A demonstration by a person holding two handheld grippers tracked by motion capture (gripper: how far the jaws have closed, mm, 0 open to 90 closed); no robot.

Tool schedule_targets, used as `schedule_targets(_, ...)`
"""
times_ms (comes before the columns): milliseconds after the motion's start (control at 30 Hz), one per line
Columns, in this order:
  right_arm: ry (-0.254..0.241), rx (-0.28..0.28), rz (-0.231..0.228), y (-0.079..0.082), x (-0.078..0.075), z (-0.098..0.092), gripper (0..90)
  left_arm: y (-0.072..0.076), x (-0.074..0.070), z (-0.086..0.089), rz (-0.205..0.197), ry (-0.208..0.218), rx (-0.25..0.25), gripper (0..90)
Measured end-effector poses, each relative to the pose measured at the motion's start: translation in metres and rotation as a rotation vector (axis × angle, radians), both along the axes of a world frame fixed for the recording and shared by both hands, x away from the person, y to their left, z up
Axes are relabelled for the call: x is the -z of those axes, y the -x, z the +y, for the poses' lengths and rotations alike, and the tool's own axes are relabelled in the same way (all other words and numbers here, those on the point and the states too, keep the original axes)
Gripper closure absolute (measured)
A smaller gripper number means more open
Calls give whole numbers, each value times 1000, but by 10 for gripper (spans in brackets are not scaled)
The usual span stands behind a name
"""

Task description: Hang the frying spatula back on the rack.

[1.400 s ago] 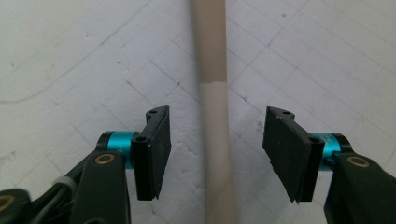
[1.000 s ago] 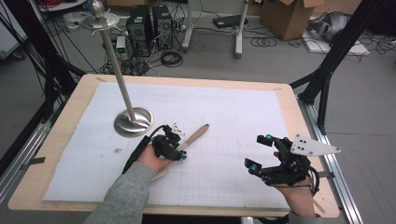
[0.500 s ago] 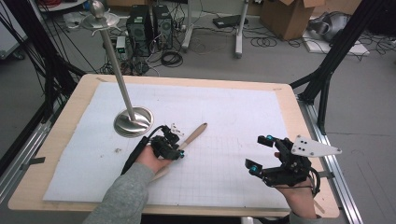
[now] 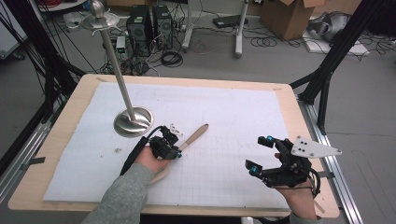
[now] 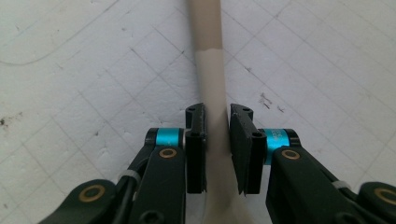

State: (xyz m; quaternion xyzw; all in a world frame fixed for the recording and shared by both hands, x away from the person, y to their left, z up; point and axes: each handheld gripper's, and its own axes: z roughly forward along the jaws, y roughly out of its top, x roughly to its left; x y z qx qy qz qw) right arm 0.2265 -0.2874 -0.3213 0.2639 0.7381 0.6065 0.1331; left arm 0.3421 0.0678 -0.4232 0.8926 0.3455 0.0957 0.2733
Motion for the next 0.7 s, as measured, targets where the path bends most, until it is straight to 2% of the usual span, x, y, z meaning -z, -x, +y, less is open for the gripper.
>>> schedule_targets(300, 4, -3, 5, -1, 0, 2, 101, 0, 0, 2, 5, 20, -4, 778)
schedule_targets(567, 5, -5, 1, -2, 1, 2, 101, 1, 0, 2, -4, 13, 0, 779)
schedule_targets(700, 3, -3, 2, -2, 1, 2, 101, 3, -1, 4, -10, 27, 0, 779)
